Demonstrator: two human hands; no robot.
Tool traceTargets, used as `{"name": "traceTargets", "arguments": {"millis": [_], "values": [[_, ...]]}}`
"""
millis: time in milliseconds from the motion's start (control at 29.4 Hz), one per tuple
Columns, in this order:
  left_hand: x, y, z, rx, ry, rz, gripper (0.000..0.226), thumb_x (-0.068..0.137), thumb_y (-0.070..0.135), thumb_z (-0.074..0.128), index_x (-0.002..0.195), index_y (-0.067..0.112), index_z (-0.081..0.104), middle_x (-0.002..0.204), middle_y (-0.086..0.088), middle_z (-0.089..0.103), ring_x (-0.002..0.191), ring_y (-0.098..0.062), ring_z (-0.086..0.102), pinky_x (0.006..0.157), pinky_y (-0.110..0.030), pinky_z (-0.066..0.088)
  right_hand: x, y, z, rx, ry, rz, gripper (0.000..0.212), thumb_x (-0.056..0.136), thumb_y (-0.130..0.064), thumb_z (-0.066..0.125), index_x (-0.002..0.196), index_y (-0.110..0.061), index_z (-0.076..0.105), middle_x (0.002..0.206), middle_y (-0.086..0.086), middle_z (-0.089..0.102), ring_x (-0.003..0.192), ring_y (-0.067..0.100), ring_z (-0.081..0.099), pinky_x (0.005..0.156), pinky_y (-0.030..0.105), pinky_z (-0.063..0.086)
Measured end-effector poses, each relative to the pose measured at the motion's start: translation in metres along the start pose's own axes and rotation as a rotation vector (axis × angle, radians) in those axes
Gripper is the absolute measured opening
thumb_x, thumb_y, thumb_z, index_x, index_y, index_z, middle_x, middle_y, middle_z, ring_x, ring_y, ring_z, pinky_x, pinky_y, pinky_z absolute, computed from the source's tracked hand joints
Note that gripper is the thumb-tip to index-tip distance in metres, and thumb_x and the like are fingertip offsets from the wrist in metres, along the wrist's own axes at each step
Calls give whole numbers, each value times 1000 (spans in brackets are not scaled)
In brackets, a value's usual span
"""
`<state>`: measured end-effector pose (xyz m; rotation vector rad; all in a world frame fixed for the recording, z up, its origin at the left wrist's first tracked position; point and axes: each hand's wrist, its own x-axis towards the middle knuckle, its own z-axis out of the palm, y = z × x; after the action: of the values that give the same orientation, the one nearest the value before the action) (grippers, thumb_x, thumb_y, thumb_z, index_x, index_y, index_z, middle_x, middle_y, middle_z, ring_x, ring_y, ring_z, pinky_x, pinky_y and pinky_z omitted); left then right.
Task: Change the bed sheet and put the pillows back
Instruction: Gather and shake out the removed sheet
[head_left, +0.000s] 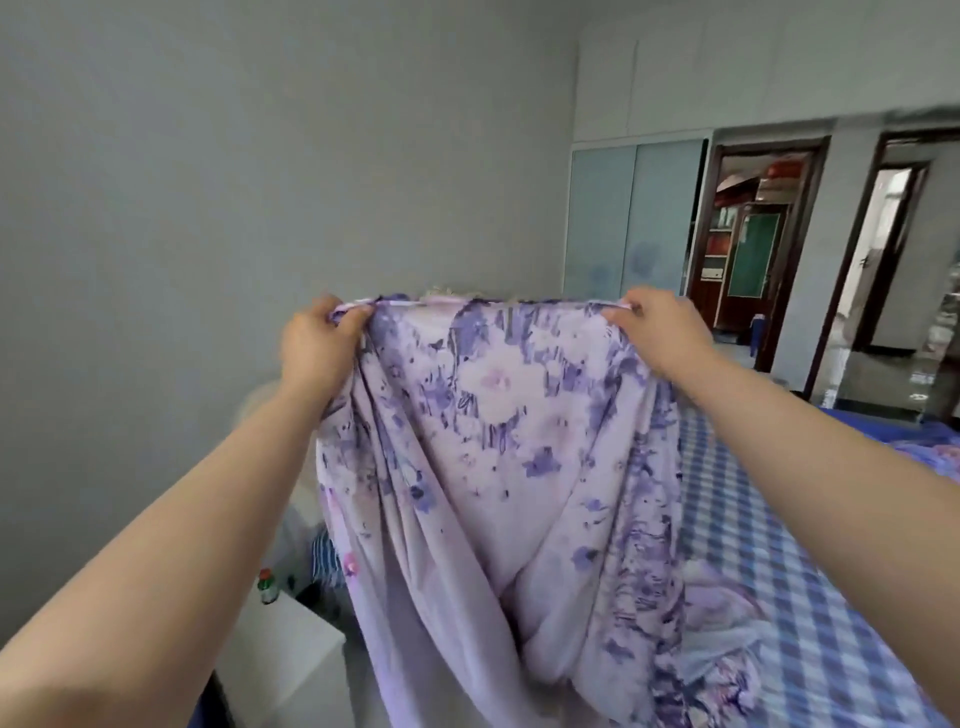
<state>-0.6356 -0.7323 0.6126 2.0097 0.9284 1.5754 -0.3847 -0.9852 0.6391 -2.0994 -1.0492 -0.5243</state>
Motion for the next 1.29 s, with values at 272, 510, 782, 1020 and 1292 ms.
{"name": "traceTargets", "arguments": {"millis": [272, 510, 782, 1020, 1292], "values": [[12, 14, 35, 327, -492, 31, 46, 90, 52, 53, 64, 15, 45, 59, -5, 48, 64, -28, 50, 60, -29, 32, 5, 36, -26, -122, -337, 91, 42, 95, -32, 56, 60, -13, 40, 64, 8, 44, 63, 21, 42, 54, 31, 26], [-15, 9, 53, -48, -305, 45, 51, 89, 44, 59, 53, 16, 36, 44, 8, 36, 46, -8, 35, 48, -28, 29, -17, 78, -49, 239, -360, 146, 49, 76, -52, 69, 57, -11, 49, 58, 2, 47, 58, 15, 45, 59, 29, 29], [-12, 37, 48, -495, -271, 15, 39, 87, 46, 63, 62, 15, 61, 77, 2, 55, 66, -1, 53, 69, -16, 40, -42, 108, -66, 956, -798, 394, 44, 66, -34, 84, 98, -7, 74, 103, 13, 72, 94, 22, 70, 79, 34, 57], [-54, 37, 99, 142, -565, -216, 36, 92, 44, 55, 92, 8, 61, 82, -10, 62, 82, -28, 60, 69, -31, 45, -45, 99, -16, 199, -305, 506, 29, 90, -28, 61, 65, -15, 54, 67, 4, 52, 59, 15, 44, 61, 28, 37], [-123, 105, 125, -297, -1232, 218, 40, 92, 19, 60, 131, 23, 48, 116, 9, 61, 88, 17, 55, 81, -4, 41, -76, 28, 30, 493, -394, 253, 20, 87, -28, 66, 72, -16, 72, 63, -5, 63, 59, 4, 52, 57, 18, 38]]}}
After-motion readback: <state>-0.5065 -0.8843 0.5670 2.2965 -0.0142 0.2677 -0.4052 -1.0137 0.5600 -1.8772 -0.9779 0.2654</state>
